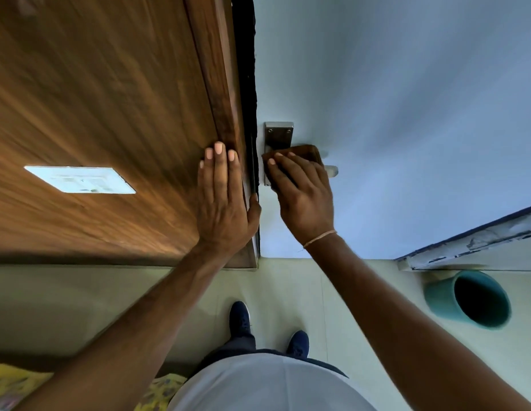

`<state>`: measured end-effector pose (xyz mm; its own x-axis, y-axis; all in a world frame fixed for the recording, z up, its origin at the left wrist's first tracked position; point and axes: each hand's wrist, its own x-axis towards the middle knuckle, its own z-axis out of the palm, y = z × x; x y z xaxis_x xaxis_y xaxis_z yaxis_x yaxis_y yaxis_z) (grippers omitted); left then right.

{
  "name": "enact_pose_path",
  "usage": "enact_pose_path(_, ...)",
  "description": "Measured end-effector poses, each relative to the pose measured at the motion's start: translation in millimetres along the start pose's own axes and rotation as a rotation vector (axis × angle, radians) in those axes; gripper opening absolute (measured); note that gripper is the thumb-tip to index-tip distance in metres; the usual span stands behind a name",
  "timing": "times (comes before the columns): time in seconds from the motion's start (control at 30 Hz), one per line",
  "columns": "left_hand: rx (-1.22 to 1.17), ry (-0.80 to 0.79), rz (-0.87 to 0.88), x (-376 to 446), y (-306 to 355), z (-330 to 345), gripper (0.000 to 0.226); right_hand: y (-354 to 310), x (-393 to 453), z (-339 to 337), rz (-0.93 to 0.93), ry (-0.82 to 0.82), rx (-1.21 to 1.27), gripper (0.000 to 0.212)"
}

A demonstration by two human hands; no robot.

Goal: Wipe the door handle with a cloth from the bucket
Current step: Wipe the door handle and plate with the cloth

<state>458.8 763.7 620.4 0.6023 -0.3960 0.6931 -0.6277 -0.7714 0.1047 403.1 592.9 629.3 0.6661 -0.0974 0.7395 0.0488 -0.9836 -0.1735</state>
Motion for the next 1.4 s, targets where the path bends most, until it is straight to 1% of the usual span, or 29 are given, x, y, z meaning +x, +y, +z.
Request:
enact_pose_path(0.1,0.009,0.019,0.016,-0.8,-1.8,2.0,0.088,17.4,-8.5,-10.7,0.050,0.022,-0.054,0.033)
enact_pose_path(0.2,0.017,0.029,0.027,-0.3,-4.8,1.7,0.088,5.1,-5.8,-3.5,0.107,0.044,-0.079,0.033)
enact_pose_path(0.3,0.013,0.031,0.040,0.8,-5.7,1.4,0.090,-9.7,2.8,4.7,0.062,0.019,-0.041,0.032)
enact_pose_path(0.43,0.008,0.027,0.045,0.8,-5.3,1.6,0.092,4.3,1.5,-3.9,0.022,-0.014,-0.035,0.033)
enact_pose_path(0.5,0.012,0.021,0.040,-0.2,-5.0,-0.5,0.093,8.9,-2.6,-7.2,0.064,-0.004,-0.056,0.034)
enact_pose_path(0.6,0.012,0.028,0.039,4.3,-5.5,-7.1,0.090,-3.2,-2.8,-0.2,0.129,0.029,-0.067,0.033)
enact_pose_path(0.7,0.017,0.080,0.024,18.7,-5.6,-13.7,0.082,-13.8,2.0,6.8,0.078,0.016,-0.033,0.033)
enact_pose_path(0.8,0.029,0.096,0.038,25.8,-7.0,-13.2,0.084,-0.5,0.3,-0.6,0.001,-0.013,-0.028,0.035)
enact_pose_path(0.9,0.048,0.100,0.043,23.7,-9.2,-7.8,0.087,17.0,-4.7,-10.8,0.040,-0.004,-0.073,0.036)
enact_pose_path(1.0,0.073,0.114,0.042,23.7,-10.4,-2.9,0.088,3.2,-5.6,-4.5,0.119,0.030,-0.109,0.035)
enact_pose_path(1.1,0.063,0.134,0.046,24.0,-10.5,0.8,0.090,-3.2,0.1,3.7,0.077,0.019,-0.083,0.034)
enact_pose_path(1.2,0.044,0.138,0.059,24.0,-11.1,3.9,0.094,21.8,-1.2,-8.0,0.015,0.008,-0.048,0.035)
enact_pose_path(1.3,0.055,0.139,0.058,23.2,-11.8,3.9,0.099,34.4,-7.0,-14.8,0.086,0.036,-0.048,0.035)
enact_pose_path(1.4,0.060,0.146,0.048,23.2,-11.5,3.9,0.098,11.4,-1.8,-0.6,0.128,0.066,-0.049,0.030)
